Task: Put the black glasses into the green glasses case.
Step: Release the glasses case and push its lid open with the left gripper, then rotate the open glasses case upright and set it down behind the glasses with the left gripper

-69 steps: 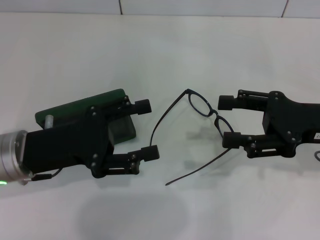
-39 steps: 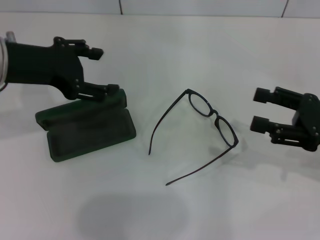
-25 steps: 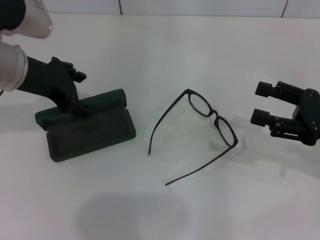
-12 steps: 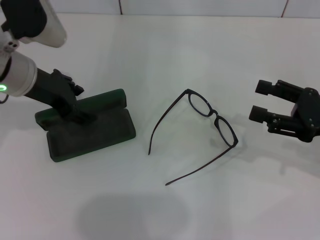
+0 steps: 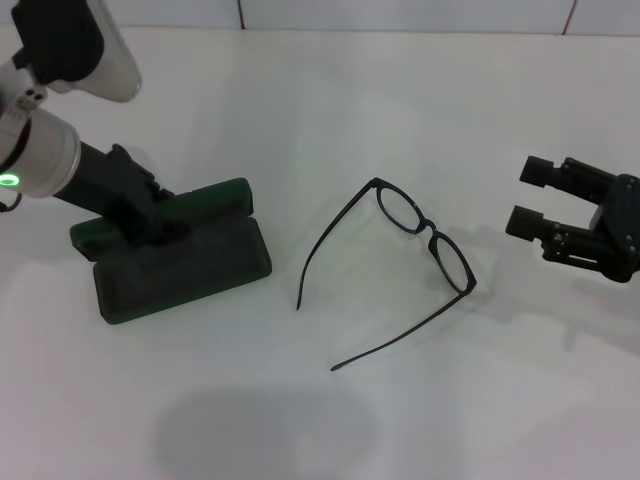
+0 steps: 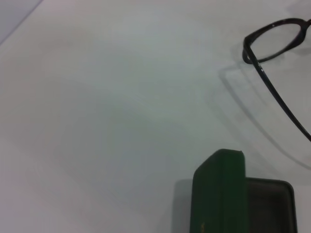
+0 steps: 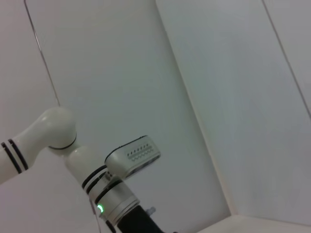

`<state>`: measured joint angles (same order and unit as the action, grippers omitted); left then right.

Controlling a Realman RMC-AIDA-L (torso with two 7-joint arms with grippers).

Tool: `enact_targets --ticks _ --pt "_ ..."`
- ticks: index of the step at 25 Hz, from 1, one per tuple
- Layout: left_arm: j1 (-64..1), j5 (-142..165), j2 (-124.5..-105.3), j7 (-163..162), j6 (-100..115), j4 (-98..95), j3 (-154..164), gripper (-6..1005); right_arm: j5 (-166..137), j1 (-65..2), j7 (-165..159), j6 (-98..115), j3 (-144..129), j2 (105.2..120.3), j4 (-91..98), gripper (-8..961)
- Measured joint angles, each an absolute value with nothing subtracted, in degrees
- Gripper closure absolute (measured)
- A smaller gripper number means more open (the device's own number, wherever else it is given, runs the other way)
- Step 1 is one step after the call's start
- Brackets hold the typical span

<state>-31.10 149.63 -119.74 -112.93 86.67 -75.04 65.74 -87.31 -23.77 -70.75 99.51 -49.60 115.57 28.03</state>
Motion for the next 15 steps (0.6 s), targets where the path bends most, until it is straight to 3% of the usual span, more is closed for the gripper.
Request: enact_targets --ticks 5,11,15 --pt "-30.9 149.4 -119.85 -112.9 86.7 -75.4 65.9 620 -87.0 -23.6 -70.7 99.5 -49.6 115.53 28.0 142" --pt "-30.8 148.7 -119.94 -112.7 86.5 -78.0 65.9 802 -86.9 -23.3 -70.7 99.8 -49.4 115.48 28.0 142" --pt "-30.5 148.4 -120.02 -112.9 83.6 -81.8 68.5 812 -86.9 -23.1 -70.7 100.0 -49.4 115.48 27.9 142"
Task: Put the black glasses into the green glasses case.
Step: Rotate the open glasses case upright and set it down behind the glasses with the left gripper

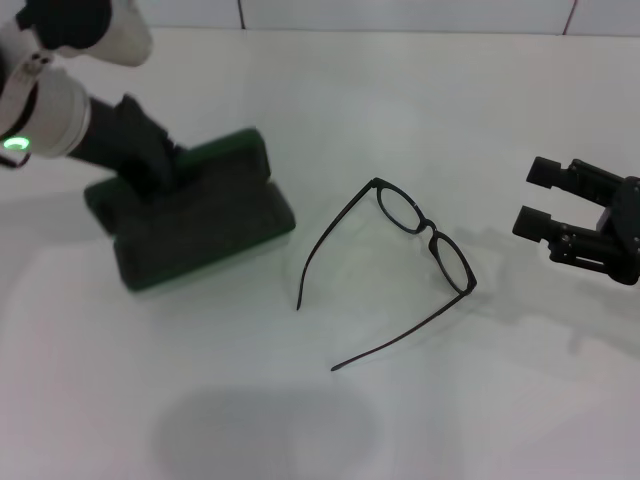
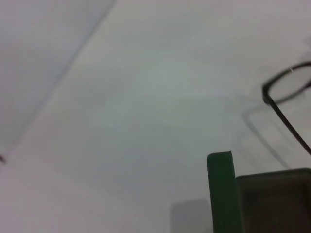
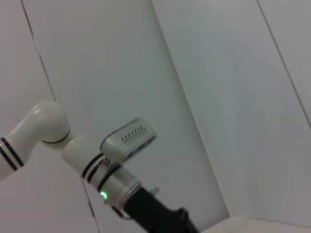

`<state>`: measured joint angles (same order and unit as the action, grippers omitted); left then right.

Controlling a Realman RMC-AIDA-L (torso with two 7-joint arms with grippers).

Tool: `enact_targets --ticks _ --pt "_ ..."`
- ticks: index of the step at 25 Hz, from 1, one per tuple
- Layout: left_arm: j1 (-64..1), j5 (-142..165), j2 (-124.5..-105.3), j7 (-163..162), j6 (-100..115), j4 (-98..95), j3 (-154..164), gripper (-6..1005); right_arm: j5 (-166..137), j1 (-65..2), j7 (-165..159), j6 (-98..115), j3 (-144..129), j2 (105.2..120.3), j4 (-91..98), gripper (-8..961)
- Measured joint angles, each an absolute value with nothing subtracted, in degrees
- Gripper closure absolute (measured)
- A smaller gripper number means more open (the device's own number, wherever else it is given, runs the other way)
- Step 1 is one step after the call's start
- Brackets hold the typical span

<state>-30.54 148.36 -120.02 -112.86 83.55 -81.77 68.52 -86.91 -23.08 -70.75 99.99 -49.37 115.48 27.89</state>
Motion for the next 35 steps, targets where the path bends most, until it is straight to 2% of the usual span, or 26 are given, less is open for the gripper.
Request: enact_targets --ticks 10,20,26,35 --pt "-30.7 147.8 -120.06 -114.6 66.1 -84.2 81.9 814 -86.8 -22.2 -69.4 102.7 -49.0 115.67 27.3 142" --pt "-35.4 144.9 -120.15 -114.1 46.9 -71.1 93.2 815 -86.8 -22.1 -69.1 103.0 -49.0 115.66 26.7 142" --pt "-37.7 143.5 -120.1 -113.7 45.1 -66.0 96.5 815 -86.8 -21.8 -68.8 103.0 -49.0 115.66 26.6 142" --pt "-37.5 143.5 -120.11 -113.8 47.7 -67.3 102.5 790 -86.9 -21.8 -68.4 103.7 -49.0 115.57 25.4 143"
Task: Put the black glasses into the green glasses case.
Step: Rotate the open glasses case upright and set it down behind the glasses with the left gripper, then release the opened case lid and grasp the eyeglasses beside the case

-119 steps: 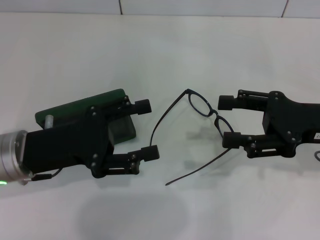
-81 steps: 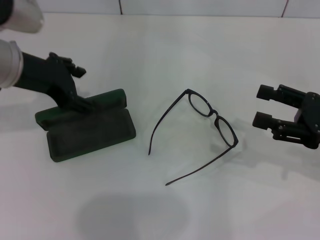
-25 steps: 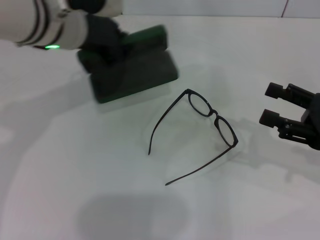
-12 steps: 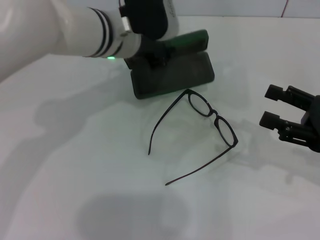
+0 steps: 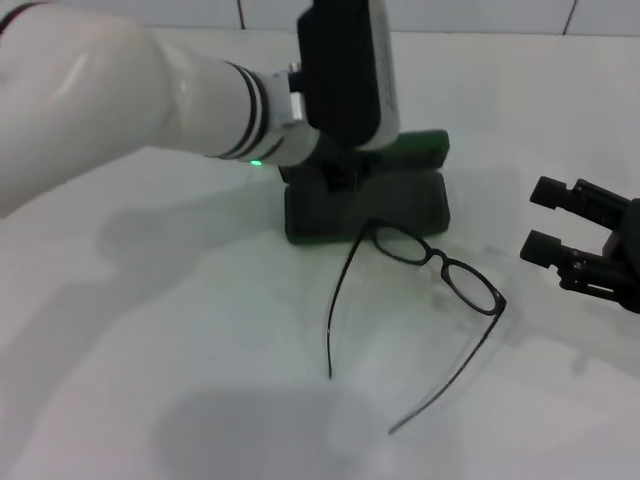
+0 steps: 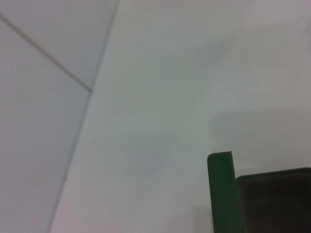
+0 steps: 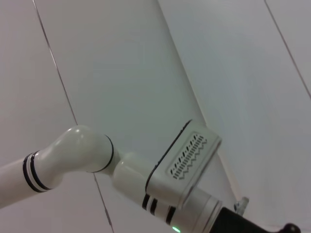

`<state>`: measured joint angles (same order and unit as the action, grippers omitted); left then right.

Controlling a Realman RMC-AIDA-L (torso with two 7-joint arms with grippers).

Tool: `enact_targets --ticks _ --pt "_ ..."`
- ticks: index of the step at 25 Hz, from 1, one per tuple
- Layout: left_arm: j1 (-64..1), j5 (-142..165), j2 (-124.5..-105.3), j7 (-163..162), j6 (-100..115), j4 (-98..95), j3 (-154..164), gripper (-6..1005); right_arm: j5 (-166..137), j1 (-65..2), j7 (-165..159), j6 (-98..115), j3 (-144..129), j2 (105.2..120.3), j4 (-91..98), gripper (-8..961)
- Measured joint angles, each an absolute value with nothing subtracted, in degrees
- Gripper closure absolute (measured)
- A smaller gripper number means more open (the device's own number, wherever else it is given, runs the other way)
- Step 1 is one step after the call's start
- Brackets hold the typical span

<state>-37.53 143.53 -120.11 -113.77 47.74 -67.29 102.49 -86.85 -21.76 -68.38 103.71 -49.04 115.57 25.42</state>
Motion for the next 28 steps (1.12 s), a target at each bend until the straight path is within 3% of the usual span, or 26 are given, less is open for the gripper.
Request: enact_targets --ticks 18,23,28 --pt "-37.4 144.9 -120.09 -116.2 50.4 -71.3 103.7 643 -90.8 -22.8 -69.8 103.2 -49.7 114.98 26.3 143" --pt "-31.1 142.1 -120.04 -117.2 51.0 -82.9 100.2 593 -95.8 -24.7 -75.8 98.5 -49.7 114.75 32.6 143" --pt "-18.8 125.8 -119.81 -113.6 48.2 -95.9 94.2 588 -104.6 -28.1 -91.3 93.3 -51.2 115.26 44.2 171"
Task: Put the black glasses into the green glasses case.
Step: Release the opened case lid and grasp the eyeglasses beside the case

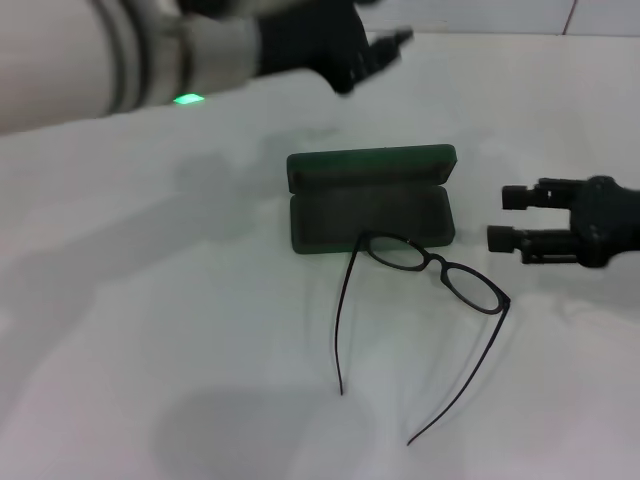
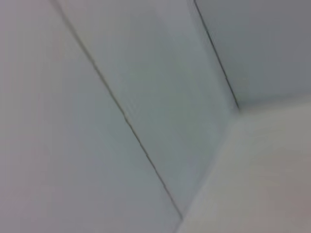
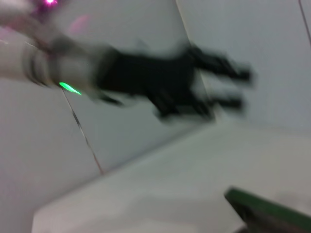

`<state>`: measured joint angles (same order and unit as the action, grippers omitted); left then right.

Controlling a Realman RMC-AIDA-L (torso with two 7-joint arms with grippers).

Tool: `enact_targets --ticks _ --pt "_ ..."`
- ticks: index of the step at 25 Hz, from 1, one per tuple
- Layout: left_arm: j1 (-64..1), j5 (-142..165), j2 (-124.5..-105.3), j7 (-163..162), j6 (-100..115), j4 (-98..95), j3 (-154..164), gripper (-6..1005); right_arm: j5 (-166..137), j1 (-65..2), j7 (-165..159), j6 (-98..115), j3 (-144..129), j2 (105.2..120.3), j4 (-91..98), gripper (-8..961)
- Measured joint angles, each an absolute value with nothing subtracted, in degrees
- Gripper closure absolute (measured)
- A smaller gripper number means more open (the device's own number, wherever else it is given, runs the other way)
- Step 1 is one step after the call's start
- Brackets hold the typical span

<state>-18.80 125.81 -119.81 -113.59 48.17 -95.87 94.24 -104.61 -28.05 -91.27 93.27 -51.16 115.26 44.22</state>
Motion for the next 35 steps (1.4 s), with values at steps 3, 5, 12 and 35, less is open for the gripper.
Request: enact_targets --ticks 3,5,12,35 --pt "-13.4 113.6 -119.79 -106.1 47.9 -97.5 92.8 587 -110.1 -31.2 -101.0 91.8 -54.1 114.82 49.1 188" --pt "-10.2 106.5 -119.85 -100.6 47.9 -97.1 92.7 587 -114.7 -34.1 -106.5 91.2 -55.2 114.46 50.2 199" --pt "-0.9 87.4 -119.85 -86.7 49.6 -91.6 92.4 594 -130.1 -45.2 -118.5 89.9 -60.9 115.65 49.8 211" --pt "-9.5 62.9 -119.27 -65.2 105.0 -45.5 59.2 597 -132.5 -56.8 -127.9 78.6 -76.6 116.22 38.7 601"
